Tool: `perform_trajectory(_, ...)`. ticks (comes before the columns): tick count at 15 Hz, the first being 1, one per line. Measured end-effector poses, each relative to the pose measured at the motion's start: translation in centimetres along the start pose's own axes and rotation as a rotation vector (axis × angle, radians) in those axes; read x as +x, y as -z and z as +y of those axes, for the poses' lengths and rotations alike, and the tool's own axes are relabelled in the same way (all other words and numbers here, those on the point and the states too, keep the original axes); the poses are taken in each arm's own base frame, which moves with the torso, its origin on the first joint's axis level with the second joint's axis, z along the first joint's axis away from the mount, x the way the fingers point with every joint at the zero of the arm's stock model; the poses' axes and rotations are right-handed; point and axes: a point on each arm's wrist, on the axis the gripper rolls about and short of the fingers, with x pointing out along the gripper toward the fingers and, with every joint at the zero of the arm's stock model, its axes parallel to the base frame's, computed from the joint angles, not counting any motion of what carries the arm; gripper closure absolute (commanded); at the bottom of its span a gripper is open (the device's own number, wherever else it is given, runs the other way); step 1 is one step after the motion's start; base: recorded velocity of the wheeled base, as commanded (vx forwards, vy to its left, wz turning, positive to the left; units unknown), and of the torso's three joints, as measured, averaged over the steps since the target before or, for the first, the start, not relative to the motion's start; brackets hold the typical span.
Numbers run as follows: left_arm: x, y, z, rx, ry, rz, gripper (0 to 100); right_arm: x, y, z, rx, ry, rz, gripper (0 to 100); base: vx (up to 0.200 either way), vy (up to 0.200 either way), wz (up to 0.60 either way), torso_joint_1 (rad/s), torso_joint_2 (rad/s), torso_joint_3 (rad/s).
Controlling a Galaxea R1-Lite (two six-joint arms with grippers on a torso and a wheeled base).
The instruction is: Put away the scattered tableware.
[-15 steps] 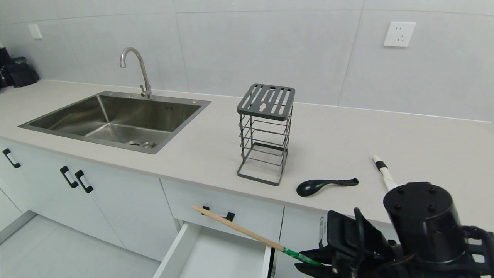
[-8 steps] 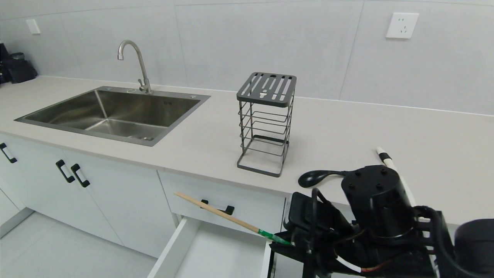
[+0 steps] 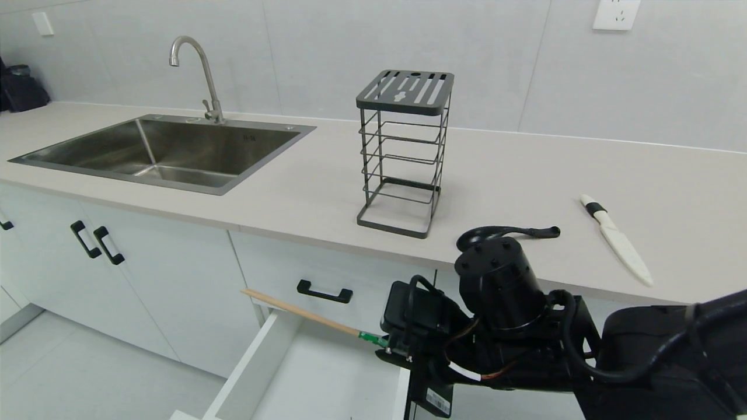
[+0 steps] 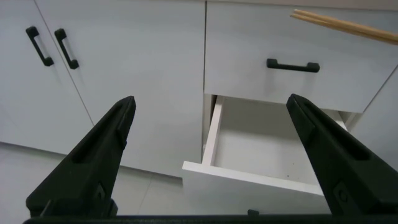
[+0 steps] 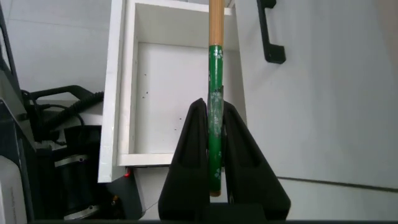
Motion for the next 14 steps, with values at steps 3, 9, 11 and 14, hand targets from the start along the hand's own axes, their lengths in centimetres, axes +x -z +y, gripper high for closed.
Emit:
perform_trajectory(3, 0.0, 0.0, 0.0, 0.000, 0.000, 0.000, 0, 0.6, -0.1, 0.0, -0.003, -0.001, 0.002, 100, 0.000, 0.000, 0.00, -0.098, 0.18, 0.085)
perform_trajectory(9, 0.0, 0.0, 0.0, 0.000, 0.000, 0.002, 0, 2.1, -0.3, -0.4, -0.001, -0.006, 0.014, 100, 0.000, 0.000, 0.00, -0.137, 0.25, 0.114)
perform_trajectory(11, 0.0, 0.0, 0.0, 0.000, 0.000, 0.000, 0, 2.6, -0.1, -0.5, -0.001, -0.011, 0.024, 100, 0.000, 0.000, 0.00, -0.063, 0.09, 0.039)
perform_trajectory(14, 0.0, 0.0, 0.0, 0.000, 0.000, 0.000, 0, 3.2, -0.2, -0.6, -0.002, -0.012, 0.025, 100, 0.000, 0.000, 0.00, -0.175, 0.25, 0.123)
